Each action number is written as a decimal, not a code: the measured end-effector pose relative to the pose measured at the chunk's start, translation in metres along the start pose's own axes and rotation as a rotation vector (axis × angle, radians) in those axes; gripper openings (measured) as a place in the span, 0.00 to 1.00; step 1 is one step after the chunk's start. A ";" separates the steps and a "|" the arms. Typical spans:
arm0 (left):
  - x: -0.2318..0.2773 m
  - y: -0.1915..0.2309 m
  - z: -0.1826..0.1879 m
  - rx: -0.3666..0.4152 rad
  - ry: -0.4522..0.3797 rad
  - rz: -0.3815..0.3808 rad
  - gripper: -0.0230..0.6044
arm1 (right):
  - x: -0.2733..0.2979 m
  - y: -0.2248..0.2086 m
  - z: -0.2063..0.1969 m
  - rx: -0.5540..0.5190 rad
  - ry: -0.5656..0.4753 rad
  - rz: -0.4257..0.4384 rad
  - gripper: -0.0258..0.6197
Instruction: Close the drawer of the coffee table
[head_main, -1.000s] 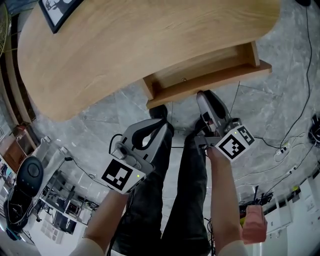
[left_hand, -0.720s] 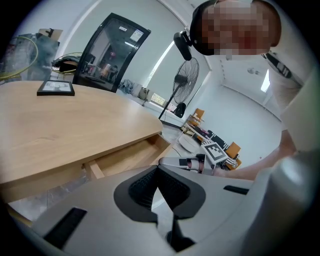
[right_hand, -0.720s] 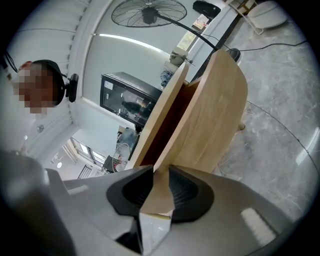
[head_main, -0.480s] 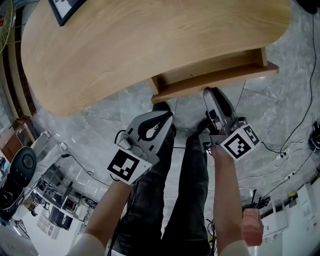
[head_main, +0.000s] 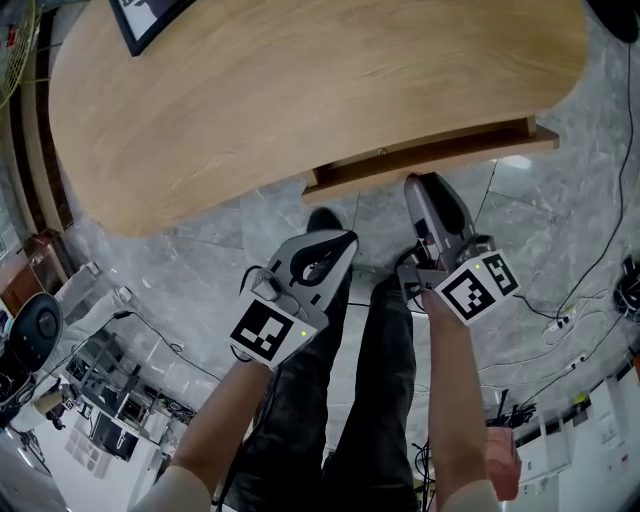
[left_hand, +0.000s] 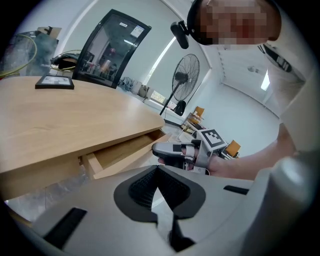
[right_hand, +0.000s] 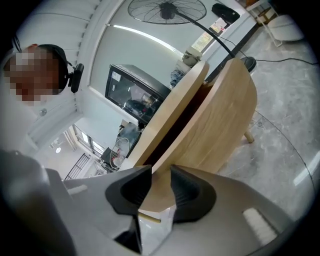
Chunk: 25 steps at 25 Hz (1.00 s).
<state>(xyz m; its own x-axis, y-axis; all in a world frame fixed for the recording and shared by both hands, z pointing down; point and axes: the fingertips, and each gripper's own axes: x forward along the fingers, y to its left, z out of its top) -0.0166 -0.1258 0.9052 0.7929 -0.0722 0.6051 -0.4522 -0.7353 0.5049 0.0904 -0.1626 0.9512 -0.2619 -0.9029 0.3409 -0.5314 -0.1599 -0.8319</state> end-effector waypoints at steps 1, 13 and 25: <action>0.001 0.002 0.001 0.000 -0.003 0.001 0.05 | 0.002 0.001 0.001 -0.010 0.002 0.003 0.22; 0.015 0.019 -0.007 0.005 -0.032 0.003 0.05 | 0.015 0.005 0.006 -0.157 0.015 0.014 0.25; 0.011 0.029 -0.017 -0.020 -0.035 0.015 0.05 | 0.036 0.010 0.010 -0.416 0.067 0.025 0.28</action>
<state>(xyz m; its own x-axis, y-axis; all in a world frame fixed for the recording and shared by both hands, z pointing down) -0.0277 -0.1360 0.9369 0.7997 -0.1070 0.5908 -0.4718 -0.7206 0.5081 0.0836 -0.2004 0.9508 -0.3237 -0.8742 0.3618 -0.8004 0.0491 -0.5974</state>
